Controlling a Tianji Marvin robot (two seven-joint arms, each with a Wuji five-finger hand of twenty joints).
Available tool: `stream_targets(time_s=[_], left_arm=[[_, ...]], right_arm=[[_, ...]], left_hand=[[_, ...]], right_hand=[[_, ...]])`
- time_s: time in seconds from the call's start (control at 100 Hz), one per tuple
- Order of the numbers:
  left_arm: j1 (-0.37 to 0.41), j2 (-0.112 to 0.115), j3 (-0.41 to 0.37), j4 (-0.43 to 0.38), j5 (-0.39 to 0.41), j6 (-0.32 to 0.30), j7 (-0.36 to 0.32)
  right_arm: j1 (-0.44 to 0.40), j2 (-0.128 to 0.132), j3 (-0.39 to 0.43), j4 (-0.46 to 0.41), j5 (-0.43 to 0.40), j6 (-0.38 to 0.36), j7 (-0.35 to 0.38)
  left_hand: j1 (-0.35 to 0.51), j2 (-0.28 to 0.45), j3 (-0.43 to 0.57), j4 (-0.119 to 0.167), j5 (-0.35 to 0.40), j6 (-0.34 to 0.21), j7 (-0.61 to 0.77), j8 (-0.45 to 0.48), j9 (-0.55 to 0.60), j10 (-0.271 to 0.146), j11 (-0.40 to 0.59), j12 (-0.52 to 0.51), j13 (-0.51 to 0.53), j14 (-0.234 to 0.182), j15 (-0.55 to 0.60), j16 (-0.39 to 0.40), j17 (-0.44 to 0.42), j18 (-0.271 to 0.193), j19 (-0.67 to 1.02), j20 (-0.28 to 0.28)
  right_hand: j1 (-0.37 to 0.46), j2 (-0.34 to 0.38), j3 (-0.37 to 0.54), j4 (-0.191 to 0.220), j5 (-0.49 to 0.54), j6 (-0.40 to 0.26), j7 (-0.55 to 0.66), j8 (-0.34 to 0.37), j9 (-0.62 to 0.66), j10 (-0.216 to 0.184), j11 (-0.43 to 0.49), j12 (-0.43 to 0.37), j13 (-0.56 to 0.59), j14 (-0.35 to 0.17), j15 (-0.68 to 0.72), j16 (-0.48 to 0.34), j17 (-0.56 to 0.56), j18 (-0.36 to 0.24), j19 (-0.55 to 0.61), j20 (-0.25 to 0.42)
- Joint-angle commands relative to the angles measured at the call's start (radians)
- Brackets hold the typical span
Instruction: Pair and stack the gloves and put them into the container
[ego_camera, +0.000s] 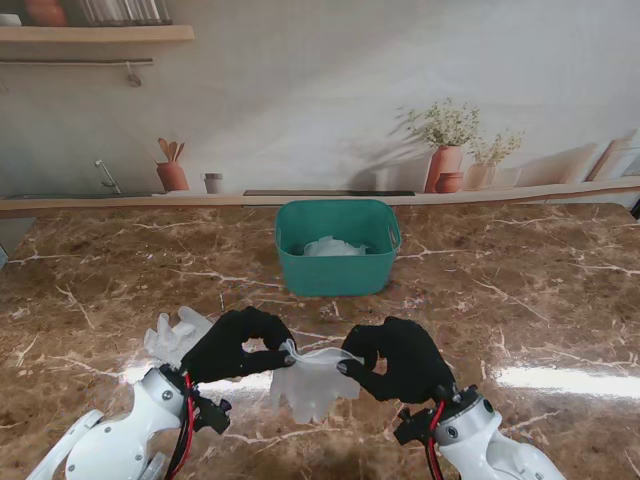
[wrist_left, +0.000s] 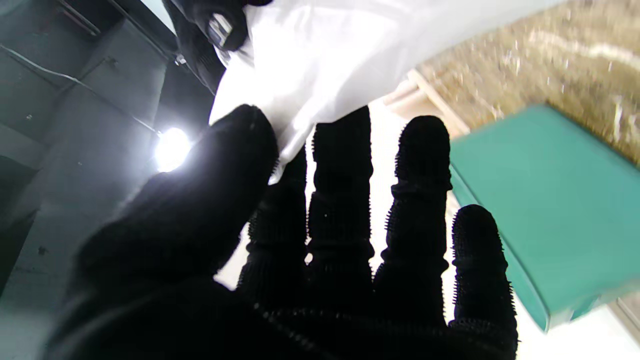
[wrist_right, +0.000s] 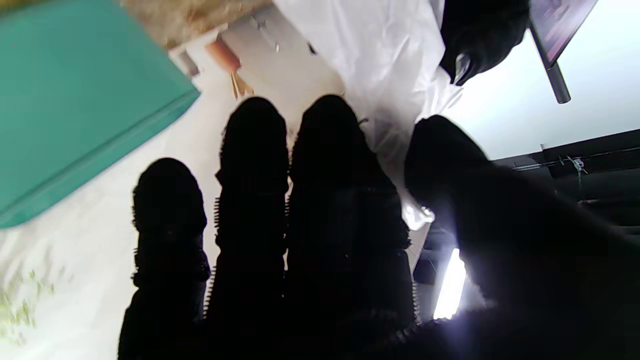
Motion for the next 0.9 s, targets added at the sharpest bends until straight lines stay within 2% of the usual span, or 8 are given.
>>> stream_targets(time_s=[0.0,0.03,0.06,0.15,0.36,0.59,0.76,0.89], left_arm=[[0.029,0.027,-0.005,0.005,-0.008,-0.002,-0.036],[0.033,0.031,-0.008,0.008,-0.02,0.002,-0.059],[0.034,0.035,-0.009,0.013,-0.03,0.006,-0.078],[0.028,0.039,-0.005,0.039,-0.039,0.03,-0.102],[-0.056,0.026,0.039,0.145,0.018,0.115,-0.065],[-0.192,-0.015,0.142,0.286,0.126,0.209,0.107],[-0.301,-0.042,0.233,0.384,0.197,0.294,0.208],[-0.389,-0.06,0.307,0.47,0.246,0.34,0.267]], right_arm=[[-0.052,0.018,0.015,-0.024,0.029,0.019,0.069],[-0.061,0.022,0.02,-0.032,0.043,0.027,0.097],[-0.068,0.025,0.024,-0.039,0.057,0.039,0.125],[-0.064,0.035,0.025,-0.041,0.1,0.092,0.195],[0.073,0.04,-0.04,0.062,0.193,0.239,0.267],[0.28,0.024,-0.146,0.268,0.256,0.33,0.249],[0.41,0.009,-0.216,0.418,0.233,0.383,0.2],[0.498,-0.01,-0.278,0.529,0.204,0.42,0.127]], left_hand=[[0.014,0.052,-0.033,-0.024,-0.038,0.01,0.052,0.063,0.074,-0.033,0.033,-0.025,0.057,-0.037,0.022,-0.012,-0.004,-0.008,0.032,-0.012],[0.019,0.069,-0.039,-0.023,-0.059,0.014,0.056,0.087,0.073,-0.033,0.032,-0.029,0.056,-0.038,0.017,-0.016,-0.006,-0.009,0.031,-0.014],[0.025,0.083,-0.048,-0.022,-0.075,0.017,0.056,0.109,0.074,-0.033,0.031,-0.033,0.049,-0.01,0.013,-0.017,-0.008,-0.011,0.03,-0.016],[0.035,0.114,-0.061,-0.018,-0.116,0.024,0.06,0.157,0.074,-0.032,0.032,-0.036,0.045,-0.006,0.01,-0.017,-0.008,-0.015,0.033,-0.016],[0.043,0.129,-0.074,-0.011,-0.138,0.006,0.057,0.187,0.036,-0.024,0.025,-0.04,0.007,-0.002,-0.004,-0.02,-0.024,-0.019,0.024,-0.018],[0.054,0.108,-0.078,0.003,-0.106,-0.034,0.044,0.169,-0.023,-0.016,0.038,-0.02,-0.075,0.006,-0.04,-0.027,-0.071,-0.013,-0.012,-0.027],[0.042,0.078,-0.06,-0.007,-0.067,-0.067,0.028,0.145,-0.053,-0.019,0.052,0.039,-0.137,0.008,-0.053,-0.022,-0.093,-0.009,-0.028,-0.018],[0.035,0.063,-0.062,-0.01,-0.044,-0.08,0.019,0.124,-0.066,-0.027,0.04,0.079,-0.169,0.0,-0.066,-0.025,-0.106,-0.015,-0.047,-0.022]], right_hand=[[-0.027,-0.006,0.056,0.06,0.045,-0.006,0.055,0.001,0.049,0.016,0.01,0.014,0.052,-0.005,0.018,0.01,0.021,0.007,0.05,0.03],[-0.027,-0.008,0.057,0.059,0.044,-0.002,0.055,-0.002,0.053,0.017,0.009,0.014,0.057,-0.004,0.019,0.009,0.028,0.007,0.055,0.03],[-0.027,-0.009,0.057,0.059,0.046,0.002,0.056,-0.004,0.057,0.019,0.007,0.013,0.062,-0.003,0.02,0.008,0.034,0.007,0.06,0.029],[-0.027,-0.007,0.056,0.058,0.047,0.007,0.058,-0.007,0.061,0.021,0.003,0.011,0.069,0.0,0.019,0.004,0.042,0.006,0.067,0.026],[-0.021,0.008,0.041,0.055,0.038,0.015,0.055,-0.014,0.057,0.027,-0.007,0.008,0.065,0.006,0.015,-0.003,0.033,0.007,0.075,0.016],[-0.021,0.009,0.038,0.055,0.037,0.014,0.055,-0.014,0.055,0.029,-0.008,0.009,0.057,0.006,0.016,-0.003,0.017,0.005,0.077,0.011],[-0.025,0.012,0.033,0.047,0.03,0.001,0.054,-0.013,0.045,0.029,-0.006,0.013,0.039,0.001,0.02,-0.001,0.005,0.0,0.078,0.008],[-0.026,0.005,0.037,0.044,0.03,-0.002,0.055,-0.012,0.044,0.029,-0.005,0.014,0.035,0.0,0.03,0.002,0.007,-0.001,0.086,0.008]])
